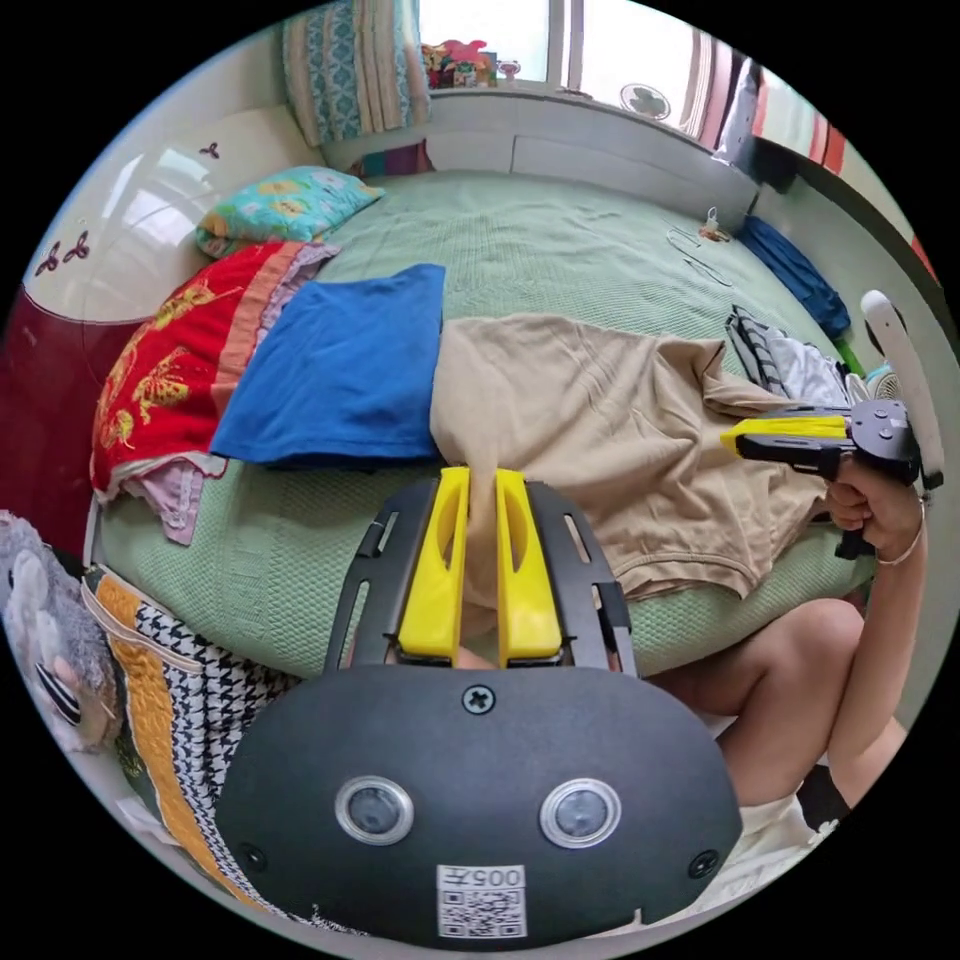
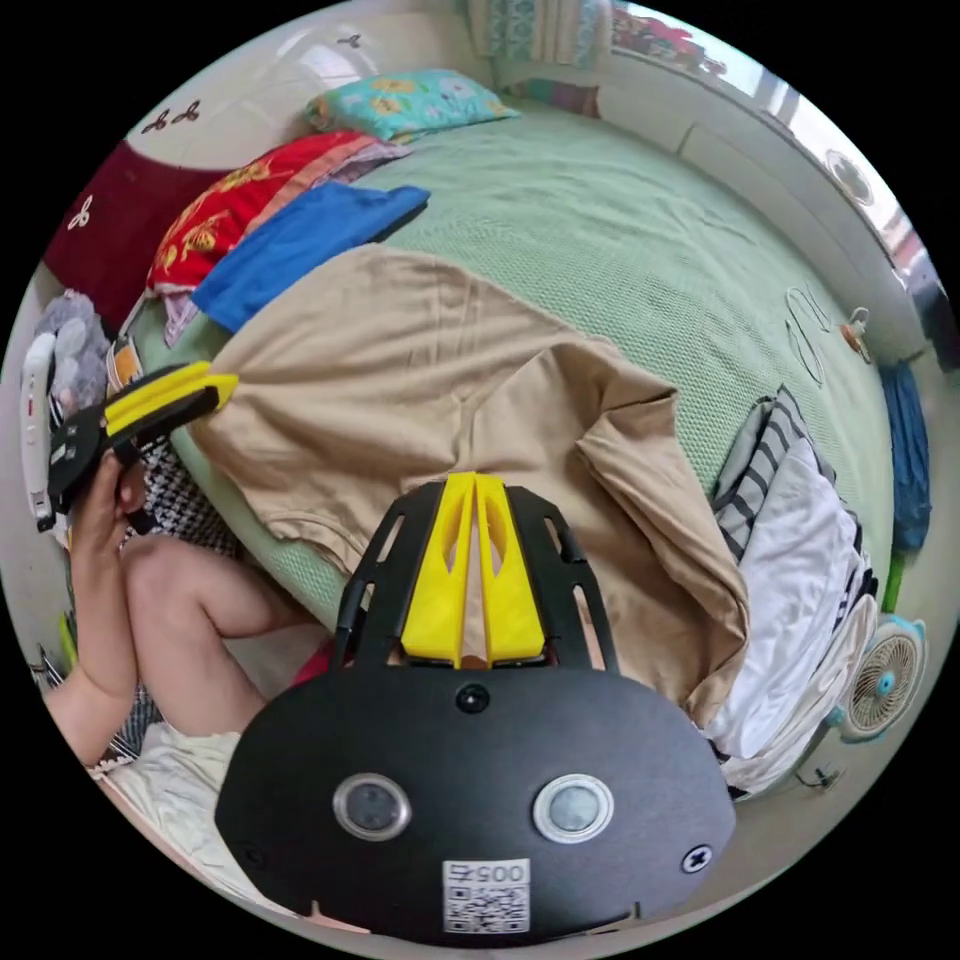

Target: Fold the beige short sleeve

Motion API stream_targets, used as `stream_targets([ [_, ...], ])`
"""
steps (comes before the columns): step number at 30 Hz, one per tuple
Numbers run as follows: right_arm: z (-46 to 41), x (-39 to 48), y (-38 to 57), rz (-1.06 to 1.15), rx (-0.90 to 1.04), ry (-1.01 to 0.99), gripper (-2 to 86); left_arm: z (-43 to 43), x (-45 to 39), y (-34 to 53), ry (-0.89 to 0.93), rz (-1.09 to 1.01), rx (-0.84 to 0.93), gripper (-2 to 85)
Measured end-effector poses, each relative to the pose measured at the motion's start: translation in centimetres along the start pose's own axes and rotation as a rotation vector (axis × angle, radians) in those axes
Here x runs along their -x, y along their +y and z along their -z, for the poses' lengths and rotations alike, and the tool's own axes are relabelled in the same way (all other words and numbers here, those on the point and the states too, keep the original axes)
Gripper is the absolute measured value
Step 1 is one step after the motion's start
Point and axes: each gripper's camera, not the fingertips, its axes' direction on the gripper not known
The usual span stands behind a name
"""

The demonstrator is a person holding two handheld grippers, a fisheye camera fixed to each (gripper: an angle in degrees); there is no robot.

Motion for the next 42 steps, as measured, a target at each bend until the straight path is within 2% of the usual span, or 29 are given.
stream_targets([
  [5, -2.8, 0.6, -1.3, 0.065, 0.112, 0.024, -1.1, -2.7, -0.2, -0.8, -0.003, 0.020, 0.128, 3.5],
  [11, -6.0, 1.1, -2.6, 0.095, 0.175, 0.095, -1.1, -4.5, 1.0, 0.1, 0.038, 0.020, 0.140, 2.9],
  [16, -6.9, 0.7, -2.8, 0.092, 0.131, 0.101, -1.2, -4.2, 1.5, 0.8, 0.020, 0.030, 0.087, 2.8],
  [19, -7.3, 0.9, -2.6, 0.110, 0.103, 0.123, -1.2, -4.1, 1.5, 0.8, -0.009, 0.013, 0.098, 2.7],
  [26, -7.9, 0.4, -2.2, 0.151, 0.065, 0.101, -1.2, -3.7, 4.7, 0.5, 0.089, 0.098, 0.107, 2.0],
  [35, -8.1, 0.8, -0.4, 0.164, -0.019, 0.129, -1.5, -2.9, 6.0, -0.1, 0.064, 0.097, 0.149, 2.4],
  [38, -6.3, -0.4, 0.4, 0.163, -0.071, 0.097, -1.1, -2.7, 6.8, -0.2, 0.084, 0.098, 0.160, 2.3],
  [40, -3.7, -2.0, 1.3, 0.127, -0.211, 0.170, -0.6, -2.5, 7.1, -0.2, 0.093, 0.096, 0.159, 2.3],
  [42, -2.7, -2.8, 1.6, 0.137, -0.257, 0.249, 1.0, -2.1, 7.6, -0.1, 0.104, 0.085, 0.154, 2.3],
])
